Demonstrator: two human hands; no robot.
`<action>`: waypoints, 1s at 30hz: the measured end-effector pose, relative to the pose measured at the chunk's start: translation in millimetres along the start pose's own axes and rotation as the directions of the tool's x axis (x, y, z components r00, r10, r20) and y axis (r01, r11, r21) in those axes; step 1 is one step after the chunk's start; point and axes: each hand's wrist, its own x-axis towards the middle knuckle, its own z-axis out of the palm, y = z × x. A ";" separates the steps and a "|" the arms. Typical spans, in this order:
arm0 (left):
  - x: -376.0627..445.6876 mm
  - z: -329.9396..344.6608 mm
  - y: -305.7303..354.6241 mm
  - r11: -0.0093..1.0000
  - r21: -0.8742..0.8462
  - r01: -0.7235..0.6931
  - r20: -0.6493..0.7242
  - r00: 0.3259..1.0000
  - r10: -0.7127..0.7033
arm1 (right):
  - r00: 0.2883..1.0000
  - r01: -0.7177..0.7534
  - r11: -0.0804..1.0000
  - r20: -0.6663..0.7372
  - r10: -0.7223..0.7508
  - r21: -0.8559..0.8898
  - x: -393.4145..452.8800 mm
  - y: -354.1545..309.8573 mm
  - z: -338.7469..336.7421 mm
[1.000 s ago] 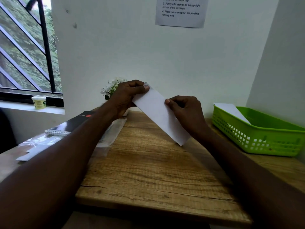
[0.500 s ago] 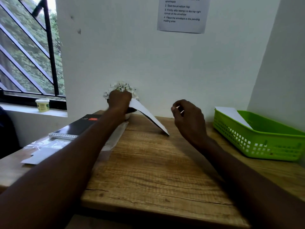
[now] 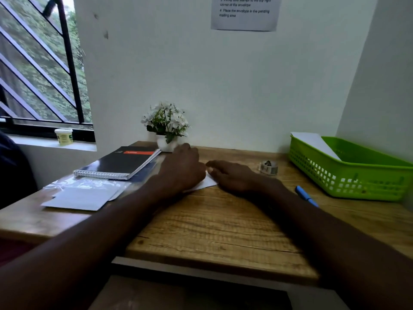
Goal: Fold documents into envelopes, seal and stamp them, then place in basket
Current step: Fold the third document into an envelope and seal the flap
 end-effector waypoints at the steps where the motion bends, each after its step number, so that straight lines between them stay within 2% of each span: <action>1: -0.7 5.3 4.0 0.994 -0.110 -0.013 0.063 0.998 0.020 | 0.999 -0.005 0.999 0.032 0.006 -0.034 -0.7 -1.1 1.7; 2: -0.8 10.9 7.1 0.981 -0.194 -0.014 0.137 0.990 0.042 | 0.999 0.003 0.998 0.052 0.000 -0.061 -1.0 -1.5 2.6; 4: -1.2 20.0 9.8 0.971 -0.238 -0.008 0.248 0.966 0.068 | 0.996 0.007 0.998 0.084 -0.002 -0.066 -0.1 -0.6 2.8; 9: -7.2 19.6 8.0 0.993 -0.108 -0.039 0.314 0.947 0.072 | 0.991 -0.004 0.996 0.131 0.015 -0.084 2.6 1.2 1.4; 12: -11.9 15.9 8.2 0.999 0.019 -0.044 0.408 0.912 0.033 | 0.987 -0.079 0.986 0.128 0.098 -0.145 3.0 7.4 1.1; 17: -29.2 9.6 6.6 0.999 0.046 -0.019 0.402 0.916 -0.001 | 0.977 -0.143 0.972 0.128 0.169 -0.188 6.5 16.5 4.0; 20: -40.6 4.6 8.6 0.998 0.042 -0.045 0.277 0.960 0.032 | 0.978 -0.144 0.971 0.124 0.170 -0.190 6.8 15.6 5.7; 22: -40.1 3.3 12.6 0.991 0.030 -0.127 0.182 0.976 0.120 | 0.978 -0.145 0.971 0.118 0.170 -0.191 6.5 14.7 5.0; 23: -37.6 2.6 15.6 0.986 0.012 -0.165 0.193 0.968 0.159 | 0.978 -0.147 0.970 0.118 0.171 -0.191 6.2 14.6 3.9; 25: -32.6 1.5 18.8 0.984 -0.048 -0.171 0.302 0.937 0.177 | 0.977 -0.146 0.969 0.123 0.173 -0.199 5.9 13.1 2.9; 27: -30.5 0.2 18.0 0.987 -0.054 -0.149 0.396 0.904 0.158 | 0.978 -0.144 0.968 0.120 0.171 -0.204 5.4 12.1 2.9; 30: -40.9 -3.4 12.2 0.994 0.006 -0.111 0.440 0.893 0.097 | 0.978 -0.146 0.966 0.118 0.174 -0.212 4.1 11.1 3.2</action>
